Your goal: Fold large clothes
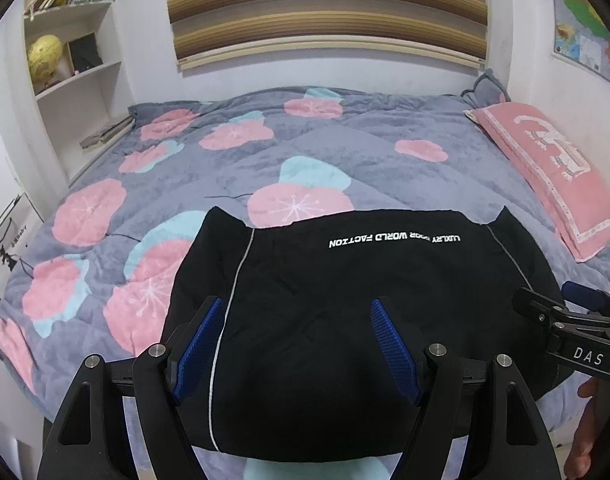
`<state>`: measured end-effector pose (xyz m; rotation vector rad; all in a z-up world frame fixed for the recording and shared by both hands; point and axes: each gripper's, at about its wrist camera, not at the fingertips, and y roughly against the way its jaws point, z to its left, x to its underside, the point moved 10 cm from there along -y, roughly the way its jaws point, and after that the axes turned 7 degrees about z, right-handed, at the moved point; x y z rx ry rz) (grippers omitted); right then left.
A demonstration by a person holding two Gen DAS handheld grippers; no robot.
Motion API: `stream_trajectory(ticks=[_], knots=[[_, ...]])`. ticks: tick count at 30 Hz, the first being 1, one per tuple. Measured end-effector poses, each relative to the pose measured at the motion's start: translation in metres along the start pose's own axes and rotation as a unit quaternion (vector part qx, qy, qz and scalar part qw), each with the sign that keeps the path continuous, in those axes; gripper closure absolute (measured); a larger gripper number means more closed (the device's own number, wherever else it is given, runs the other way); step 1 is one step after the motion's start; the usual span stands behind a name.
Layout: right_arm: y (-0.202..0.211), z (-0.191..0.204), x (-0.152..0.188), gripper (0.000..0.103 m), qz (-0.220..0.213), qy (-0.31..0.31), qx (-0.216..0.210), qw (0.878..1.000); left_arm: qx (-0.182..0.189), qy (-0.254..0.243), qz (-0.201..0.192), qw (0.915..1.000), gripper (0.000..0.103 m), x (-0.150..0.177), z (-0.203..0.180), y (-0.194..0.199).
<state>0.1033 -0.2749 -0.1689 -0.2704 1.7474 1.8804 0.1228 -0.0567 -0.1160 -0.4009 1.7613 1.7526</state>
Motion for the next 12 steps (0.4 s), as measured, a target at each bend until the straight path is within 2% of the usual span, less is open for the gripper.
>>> stream_trajectory(ticks=[7,12], knots=[[-0.02,-0.008,-0.003,0.008,0.016,-0.009,0.002,1.0,0.008,0.018,0.006,0.9998,0.026,-0.004,0.005,-0.02],[-0.032,-0.013,-0.005,0.008,0.025,-0.015,0.007,1.0,-0.006,0.022,-0.005,0.9997,0.026,-0.008,0.011,-0.028]])
